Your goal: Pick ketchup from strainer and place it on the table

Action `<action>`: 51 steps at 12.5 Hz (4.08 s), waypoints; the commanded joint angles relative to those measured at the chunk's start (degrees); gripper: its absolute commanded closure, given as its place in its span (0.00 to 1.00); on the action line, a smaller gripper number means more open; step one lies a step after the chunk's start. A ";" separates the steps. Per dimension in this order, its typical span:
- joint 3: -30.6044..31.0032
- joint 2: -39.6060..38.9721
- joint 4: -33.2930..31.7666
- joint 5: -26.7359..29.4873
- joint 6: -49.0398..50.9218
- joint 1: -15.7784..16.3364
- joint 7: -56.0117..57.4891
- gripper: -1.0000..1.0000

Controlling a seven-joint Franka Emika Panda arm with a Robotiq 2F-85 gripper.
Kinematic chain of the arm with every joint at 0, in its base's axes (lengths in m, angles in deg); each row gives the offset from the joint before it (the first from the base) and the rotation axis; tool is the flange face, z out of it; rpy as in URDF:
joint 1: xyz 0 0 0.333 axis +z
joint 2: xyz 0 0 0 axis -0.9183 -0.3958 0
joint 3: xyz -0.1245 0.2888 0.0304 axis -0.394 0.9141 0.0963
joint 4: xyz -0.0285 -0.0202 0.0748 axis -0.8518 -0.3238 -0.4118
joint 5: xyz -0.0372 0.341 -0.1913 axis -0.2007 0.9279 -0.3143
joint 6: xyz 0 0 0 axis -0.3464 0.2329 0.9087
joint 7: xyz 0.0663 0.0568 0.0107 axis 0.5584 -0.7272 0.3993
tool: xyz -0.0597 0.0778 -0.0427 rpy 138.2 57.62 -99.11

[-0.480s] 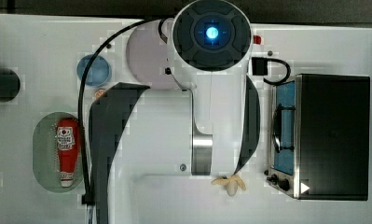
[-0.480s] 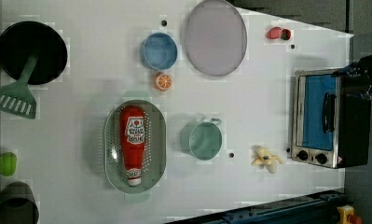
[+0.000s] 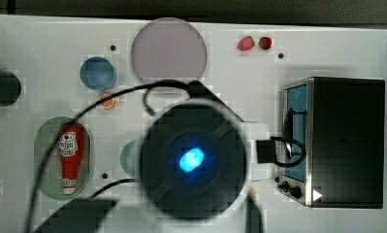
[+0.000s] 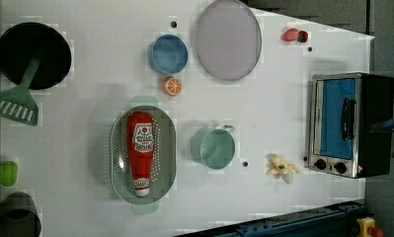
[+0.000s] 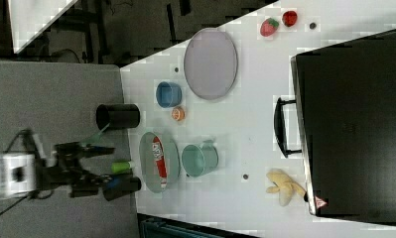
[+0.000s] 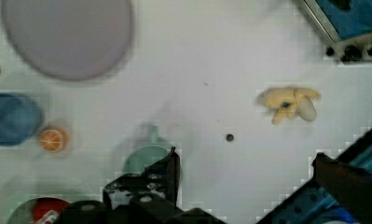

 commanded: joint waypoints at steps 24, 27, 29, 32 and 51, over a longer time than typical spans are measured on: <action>35.92 -30.62 -18.51 -6.03 -51.57 3.44 -6.01 0.00; 35.87 -36.22 -18.80 -9.43 -55.84 3.79 -10.18 0.00; 35.50 -39.73 -18.61 -11.29 -56.77 4.04 -12.25 0.00; 33.78 -43.94 -18.18 -15.57 -59.61 4.89 -13.56 0.00; 32.17 -28.94 -10.96 -7.48 -45.34 6.11 -12.17 0.44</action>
